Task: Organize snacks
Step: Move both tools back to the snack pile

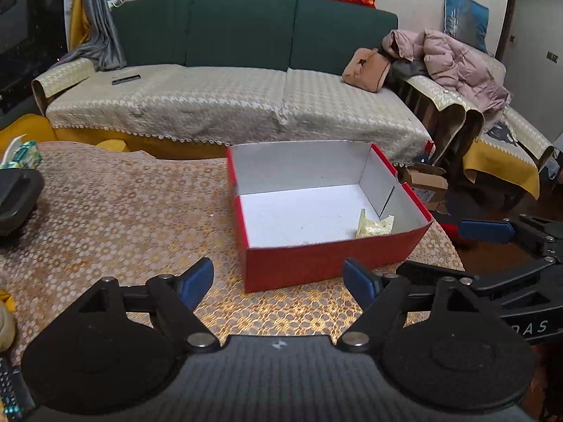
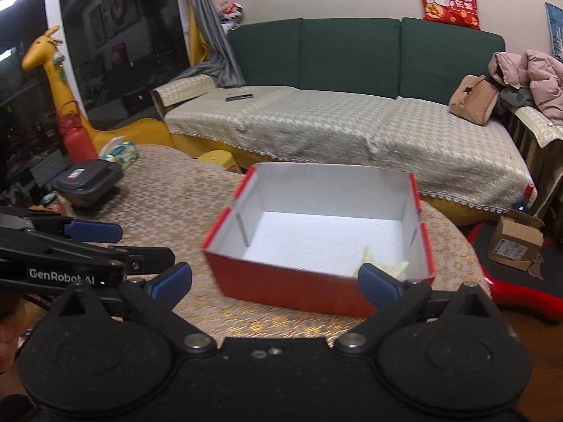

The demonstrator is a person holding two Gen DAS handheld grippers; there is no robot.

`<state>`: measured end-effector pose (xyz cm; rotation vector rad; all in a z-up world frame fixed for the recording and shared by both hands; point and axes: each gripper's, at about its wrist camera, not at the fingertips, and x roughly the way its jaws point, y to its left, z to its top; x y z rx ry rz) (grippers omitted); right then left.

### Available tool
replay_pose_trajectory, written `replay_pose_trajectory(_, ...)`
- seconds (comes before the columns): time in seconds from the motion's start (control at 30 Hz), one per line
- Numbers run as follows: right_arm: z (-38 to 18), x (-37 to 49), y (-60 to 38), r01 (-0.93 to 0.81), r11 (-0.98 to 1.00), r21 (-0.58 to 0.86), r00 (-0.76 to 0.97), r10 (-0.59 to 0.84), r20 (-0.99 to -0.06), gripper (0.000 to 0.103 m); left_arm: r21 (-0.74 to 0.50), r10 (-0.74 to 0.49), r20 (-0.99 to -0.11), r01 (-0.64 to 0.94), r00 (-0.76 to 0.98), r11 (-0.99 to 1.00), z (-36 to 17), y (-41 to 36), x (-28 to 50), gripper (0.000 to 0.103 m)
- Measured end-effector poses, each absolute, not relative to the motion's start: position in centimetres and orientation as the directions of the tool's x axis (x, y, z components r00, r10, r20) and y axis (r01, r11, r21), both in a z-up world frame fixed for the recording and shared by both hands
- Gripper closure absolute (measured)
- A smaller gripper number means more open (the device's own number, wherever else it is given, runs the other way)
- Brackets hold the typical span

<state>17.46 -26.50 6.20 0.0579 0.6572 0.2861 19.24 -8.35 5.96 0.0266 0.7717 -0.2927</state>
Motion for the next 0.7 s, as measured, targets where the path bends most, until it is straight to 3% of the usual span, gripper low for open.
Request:
replay_pose_trajectory(0.3,5.5,13.9,-23.4,-0.323,0.927,0.193,0.716,0.372,-0.59,0.0,-0.087,-0.235,-0.664,0.238,0.71,0.967,5.8,-4.0,13.7,0.014)
replay_pose_trajectory(0.7,1.3,10.7,-17.6,-0.465,0.875,0.136,0.619,0.431,-0.656,0.0,-0.088,-0.14,-0.77,0.113,0.622,0.99,0.4,4.5,9.1,0.013)
